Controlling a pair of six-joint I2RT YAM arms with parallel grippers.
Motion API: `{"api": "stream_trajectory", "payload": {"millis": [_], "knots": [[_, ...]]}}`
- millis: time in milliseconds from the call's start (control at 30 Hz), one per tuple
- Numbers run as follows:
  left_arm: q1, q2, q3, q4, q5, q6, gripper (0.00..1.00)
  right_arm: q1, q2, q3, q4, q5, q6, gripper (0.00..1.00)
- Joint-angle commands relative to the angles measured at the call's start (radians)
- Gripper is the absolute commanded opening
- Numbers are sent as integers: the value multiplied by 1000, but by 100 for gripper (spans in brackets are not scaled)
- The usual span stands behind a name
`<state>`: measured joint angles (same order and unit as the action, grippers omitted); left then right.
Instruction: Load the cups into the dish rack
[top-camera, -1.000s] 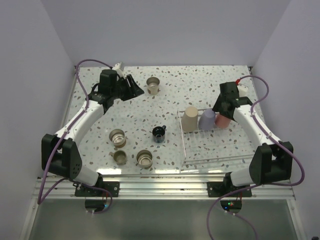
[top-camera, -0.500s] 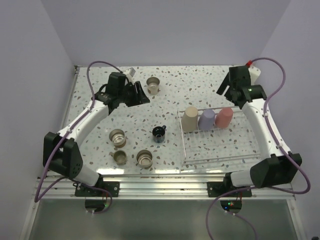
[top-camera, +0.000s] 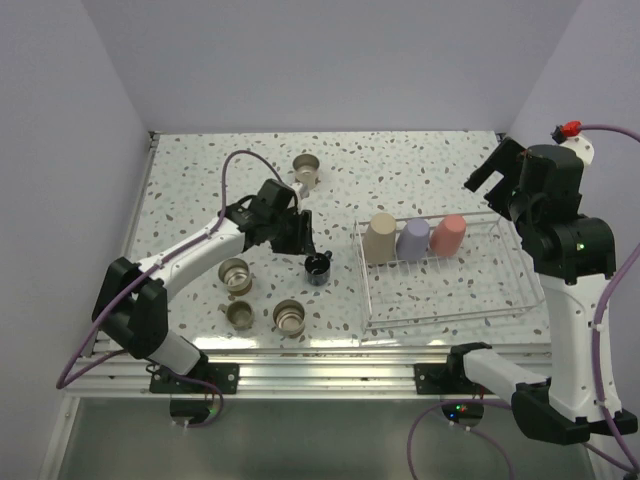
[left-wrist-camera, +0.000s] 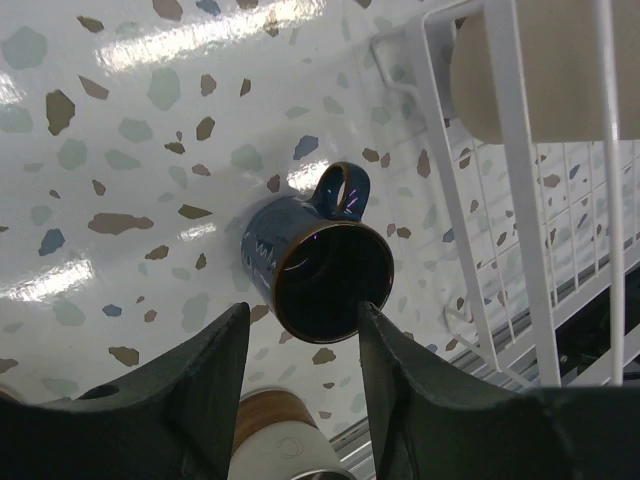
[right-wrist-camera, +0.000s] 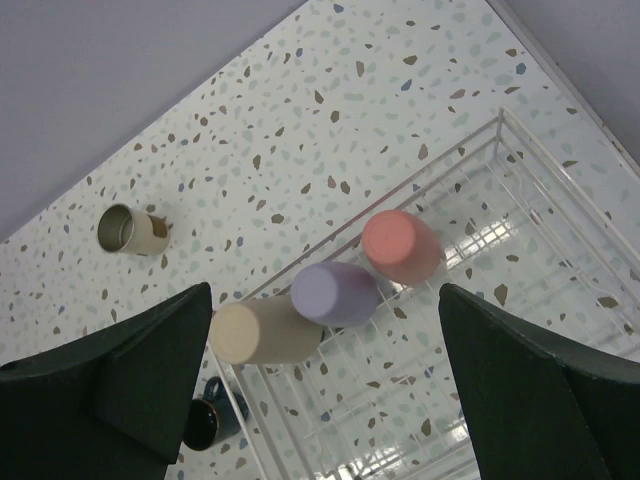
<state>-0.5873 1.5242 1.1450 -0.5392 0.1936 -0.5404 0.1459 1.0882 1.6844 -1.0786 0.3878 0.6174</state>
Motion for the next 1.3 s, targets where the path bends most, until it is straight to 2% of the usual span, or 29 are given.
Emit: {"api": "stream_trajectory", "payload": {"millis": [0, 267, 333, 367, 400, 433, 700, 900, 1133, 1167, 1267], "knots": [[-29, 40, -42, 42, -37, -20, 50, 4, -34, -15, -81, -59, 2, 98], [-82, 160, -22, 48, -97, -44, 45, 21, -56, -11, -141, -82, -21, 98], [-88, 185, -11, 45, -114, -46, 34, 34, -50, 7, -145, -79, -25, 98], [-88, 188, -8, 44, -129, -49, 25, 40, -44, 15, -147, -78, -28, 99], [-88, 189, 1, 41, -137, -50, 2, 47, -39, 35, -150, -75, -31, 98], [-88, 188, 7, 35, -154, -56, 0, 52, -36, 43, -152, -73, -33, 98], [-88, 130, 108, -57, -233, -46, 0, 95, -19, 69, -136, -84, -39, 98], [-86, 47, 182, -74, -224, -44, 0, 121, 10, 107, -89, -193, -36, 98], [-63, -62, 286, 13, -28, -85, 0, 147, 71, 103, 155, -619, 27, 98], [-40, -71, 321, 19, -4, -98, 0, 156, 82, 89, 182, -714, 41, 98], [12, -101, 361, 56, 93, -165, 0, 175, 110, 60, 310, -864, 108, 99]]}}
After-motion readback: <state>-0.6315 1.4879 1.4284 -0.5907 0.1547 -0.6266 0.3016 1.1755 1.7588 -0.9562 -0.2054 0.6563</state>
